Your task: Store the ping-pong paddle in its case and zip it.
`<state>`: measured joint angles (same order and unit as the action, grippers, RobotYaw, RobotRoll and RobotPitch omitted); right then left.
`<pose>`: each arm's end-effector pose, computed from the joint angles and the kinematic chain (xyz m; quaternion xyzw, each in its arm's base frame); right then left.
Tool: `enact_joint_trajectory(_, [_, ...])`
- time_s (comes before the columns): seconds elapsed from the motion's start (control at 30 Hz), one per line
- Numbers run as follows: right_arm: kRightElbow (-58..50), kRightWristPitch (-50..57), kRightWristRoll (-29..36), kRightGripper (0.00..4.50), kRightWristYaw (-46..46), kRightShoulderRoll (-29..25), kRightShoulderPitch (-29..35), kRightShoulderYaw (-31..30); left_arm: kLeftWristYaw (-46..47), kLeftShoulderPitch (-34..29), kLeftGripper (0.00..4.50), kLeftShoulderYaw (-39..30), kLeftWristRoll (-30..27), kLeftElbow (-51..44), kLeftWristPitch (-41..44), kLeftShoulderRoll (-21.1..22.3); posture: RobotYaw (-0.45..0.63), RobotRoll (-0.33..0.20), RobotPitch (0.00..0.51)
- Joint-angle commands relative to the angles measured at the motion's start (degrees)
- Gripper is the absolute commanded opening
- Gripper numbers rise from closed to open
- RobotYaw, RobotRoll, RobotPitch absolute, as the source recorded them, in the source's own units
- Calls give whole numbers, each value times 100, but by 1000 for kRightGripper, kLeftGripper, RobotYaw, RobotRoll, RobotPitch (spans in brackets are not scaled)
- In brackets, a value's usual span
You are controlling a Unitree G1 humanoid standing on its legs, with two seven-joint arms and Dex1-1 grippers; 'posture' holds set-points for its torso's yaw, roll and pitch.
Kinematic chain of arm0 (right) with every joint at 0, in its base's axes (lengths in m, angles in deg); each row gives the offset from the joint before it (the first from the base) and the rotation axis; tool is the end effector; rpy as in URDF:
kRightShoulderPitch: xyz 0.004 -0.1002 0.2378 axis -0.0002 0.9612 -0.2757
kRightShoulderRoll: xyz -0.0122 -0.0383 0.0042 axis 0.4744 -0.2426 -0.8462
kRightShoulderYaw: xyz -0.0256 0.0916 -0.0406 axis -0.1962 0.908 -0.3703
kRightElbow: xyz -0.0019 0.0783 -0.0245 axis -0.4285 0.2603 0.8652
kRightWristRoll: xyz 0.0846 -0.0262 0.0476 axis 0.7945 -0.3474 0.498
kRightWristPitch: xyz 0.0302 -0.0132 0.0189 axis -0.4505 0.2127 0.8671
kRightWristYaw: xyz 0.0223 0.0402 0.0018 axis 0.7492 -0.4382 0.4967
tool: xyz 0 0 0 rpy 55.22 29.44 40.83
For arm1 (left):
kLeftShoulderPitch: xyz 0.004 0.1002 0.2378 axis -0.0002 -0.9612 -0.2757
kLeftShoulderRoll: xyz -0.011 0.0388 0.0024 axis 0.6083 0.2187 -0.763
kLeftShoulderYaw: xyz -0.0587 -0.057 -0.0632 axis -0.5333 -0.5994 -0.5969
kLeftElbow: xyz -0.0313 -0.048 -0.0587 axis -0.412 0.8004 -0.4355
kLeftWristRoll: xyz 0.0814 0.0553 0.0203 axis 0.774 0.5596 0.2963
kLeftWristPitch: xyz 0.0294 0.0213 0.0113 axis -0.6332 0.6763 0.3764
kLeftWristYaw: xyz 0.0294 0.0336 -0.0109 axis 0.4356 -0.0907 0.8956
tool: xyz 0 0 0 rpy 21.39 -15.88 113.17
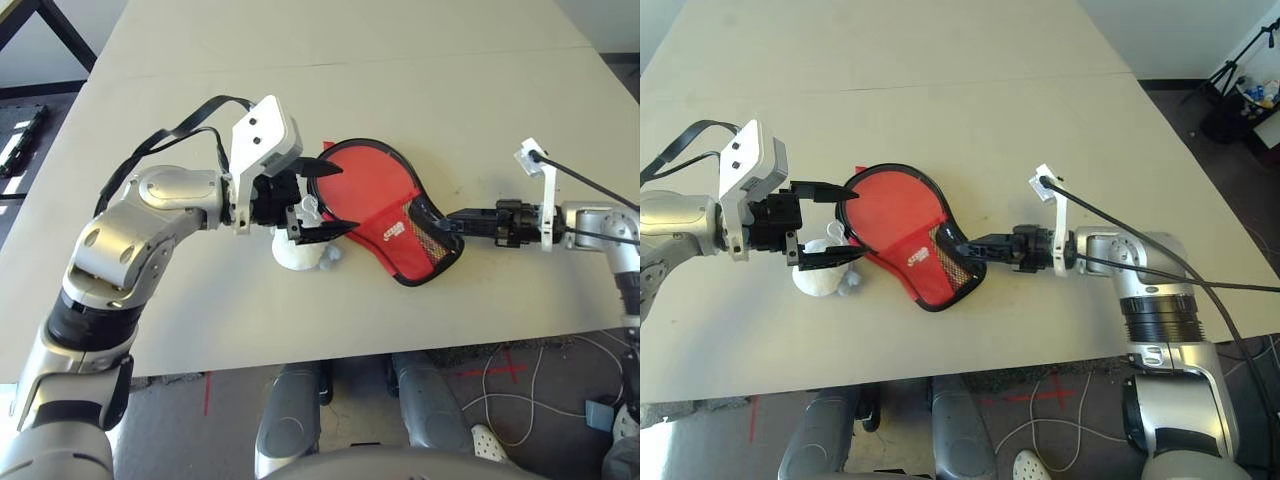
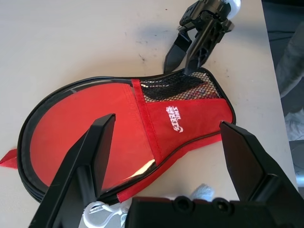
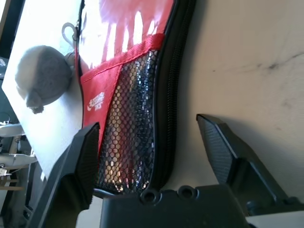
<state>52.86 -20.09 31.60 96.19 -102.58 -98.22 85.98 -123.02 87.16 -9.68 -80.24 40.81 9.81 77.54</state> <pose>0.2857 -0.2583 0.1689 0.1209 0.3092 0.4539 0.8269 0.2386 0.1876 0.2455 0.2385 0.0217 -0.5534 0.7978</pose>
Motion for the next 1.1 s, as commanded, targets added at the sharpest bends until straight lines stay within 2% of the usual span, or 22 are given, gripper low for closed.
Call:
enact_joint_trajectory(0.03, [16,193,-89,3208,-138,90,59,-187,-46,-94,4500,-118,-91,-137,86,115,67,0,269])
enact_joint_trajectory(0.37, [-3,460,-152,50,-357,171,119,-198,-41,-32,4500,-102,-81,-31,48,156,62,0,273])
enact_joint_trajectory(0.63, [-390,951,13,20,-519,29,393,-32,-71,-21,4500,-69,-21,54,-23,163,51,0,279])
enact_joint_trajectory(1.1, [-2202,1952,926,20,-666,-224,1295,386,-77,9,4500,14,89,171,-145,56,29,0,272])
